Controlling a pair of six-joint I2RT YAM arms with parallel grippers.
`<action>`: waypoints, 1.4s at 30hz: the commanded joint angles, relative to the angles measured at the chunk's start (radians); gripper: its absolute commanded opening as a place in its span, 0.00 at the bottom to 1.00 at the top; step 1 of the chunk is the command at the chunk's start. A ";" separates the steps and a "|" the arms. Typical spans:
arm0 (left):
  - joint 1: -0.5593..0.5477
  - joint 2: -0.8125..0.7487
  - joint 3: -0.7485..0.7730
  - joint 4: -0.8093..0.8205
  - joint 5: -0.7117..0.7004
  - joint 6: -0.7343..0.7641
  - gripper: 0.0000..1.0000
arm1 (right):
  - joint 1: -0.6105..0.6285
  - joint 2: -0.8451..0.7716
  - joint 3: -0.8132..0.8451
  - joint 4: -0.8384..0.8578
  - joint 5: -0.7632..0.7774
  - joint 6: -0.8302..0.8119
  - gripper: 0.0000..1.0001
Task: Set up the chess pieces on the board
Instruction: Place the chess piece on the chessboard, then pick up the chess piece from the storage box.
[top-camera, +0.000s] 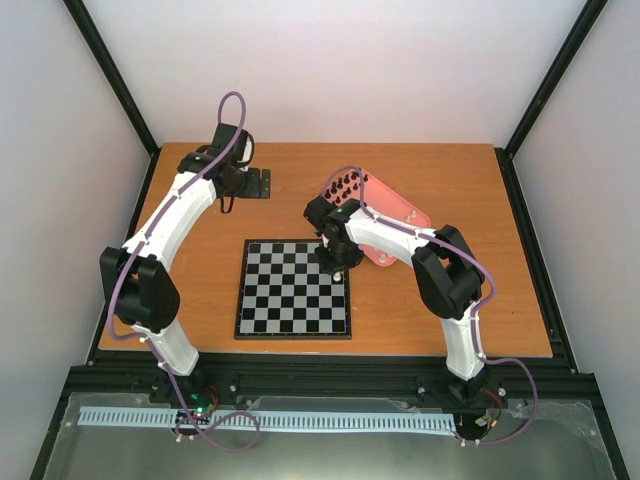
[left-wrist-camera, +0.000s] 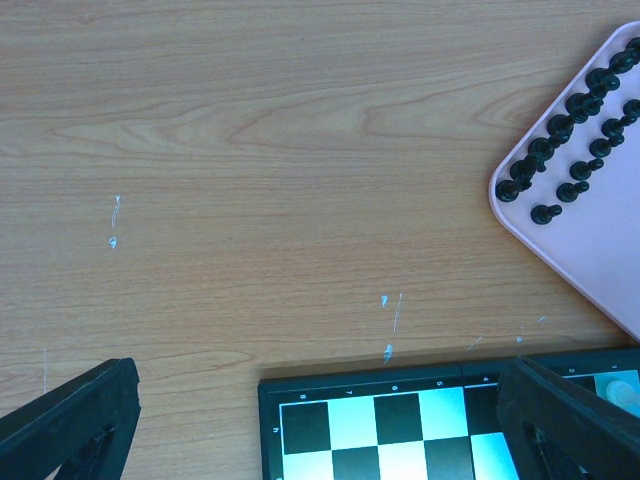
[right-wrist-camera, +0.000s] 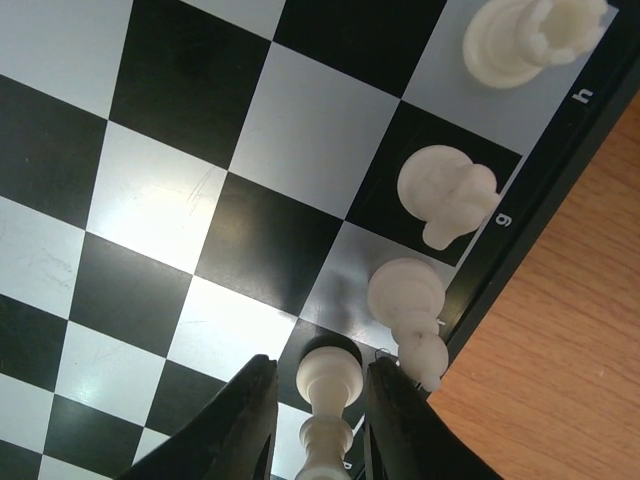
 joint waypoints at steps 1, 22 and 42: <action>-0.001 -0.002 0.011 0.002 0.006 0.015 1.00 | 0.011 0.010 0.006 -0.012 -0.015 -0.016 0.30; -0.002 -0.013 0.011 0.000 -0.004 0.017 1.00 | 0.011 -0.100 0.192 -0.198 0.040 -0.035 0.51; -0.002 -0.035 0.039 -0.018 -0.001 0.018 1.00 | -0.429 -0.180 0.038 -0.143 0.030 -0.012 0.49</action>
